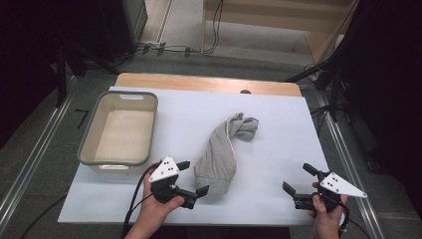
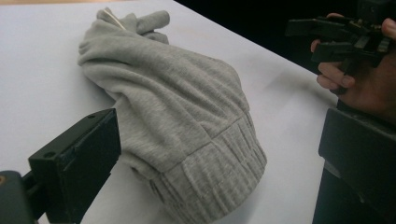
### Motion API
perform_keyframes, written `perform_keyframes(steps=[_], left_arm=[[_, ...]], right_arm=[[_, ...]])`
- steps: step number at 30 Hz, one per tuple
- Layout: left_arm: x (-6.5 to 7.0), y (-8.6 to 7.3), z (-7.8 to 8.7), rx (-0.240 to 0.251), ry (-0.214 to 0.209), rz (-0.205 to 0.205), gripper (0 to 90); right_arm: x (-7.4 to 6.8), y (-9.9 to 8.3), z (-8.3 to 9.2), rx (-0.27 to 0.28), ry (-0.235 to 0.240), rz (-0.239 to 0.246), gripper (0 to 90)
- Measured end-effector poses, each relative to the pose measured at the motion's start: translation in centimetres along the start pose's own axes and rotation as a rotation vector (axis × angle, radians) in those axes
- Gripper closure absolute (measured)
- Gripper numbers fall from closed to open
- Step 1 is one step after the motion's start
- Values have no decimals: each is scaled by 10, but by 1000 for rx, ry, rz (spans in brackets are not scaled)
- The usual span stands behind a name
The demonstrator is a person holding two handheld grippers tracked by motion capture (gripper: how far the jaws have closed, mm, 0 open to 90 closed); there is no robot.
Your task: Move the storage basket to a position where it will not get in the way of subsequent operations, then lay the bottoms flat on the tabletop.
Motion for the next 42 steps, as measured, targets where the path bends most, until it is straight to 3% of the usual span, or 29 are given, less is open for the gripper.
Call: perform_keyframes(steps=[12,20,28,30,35,38,42], left_arm=[[4,-8,-34,-98,3,4,0],[4,-10,-43,-122,16,7,3],[8,-15,-51,-161,58,-12,63],[9,-16,-54,-170,92,-22,120],[9,-17,-57,-180,95,-25,184],[9,-18,-58,-191,121,-36,300],[11,-16,-56,-176,103,-48,480]], right_arm=[[0,0,-1,-2,1,-2,0],[0,-1,-1,-2,2,0,0],[-3,0,-4,-9,12,6,0],[-5,0,-5,-13,17,10,0],[-9,1,-9,-17,27,17,0],[-11,1,-11,-21,35,24,0],[-14,2,-13,-28,45,26,0]])
Point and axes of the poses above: each handheld gripper's, and its own axes: z roughly backward along the jaws, y roughly out of its top, x roughly to its right, the point moved 1 cm from there along -z, roughly forward along the jaws, and after that the axes turned 1 degree about -x, right-handed, at the moved point
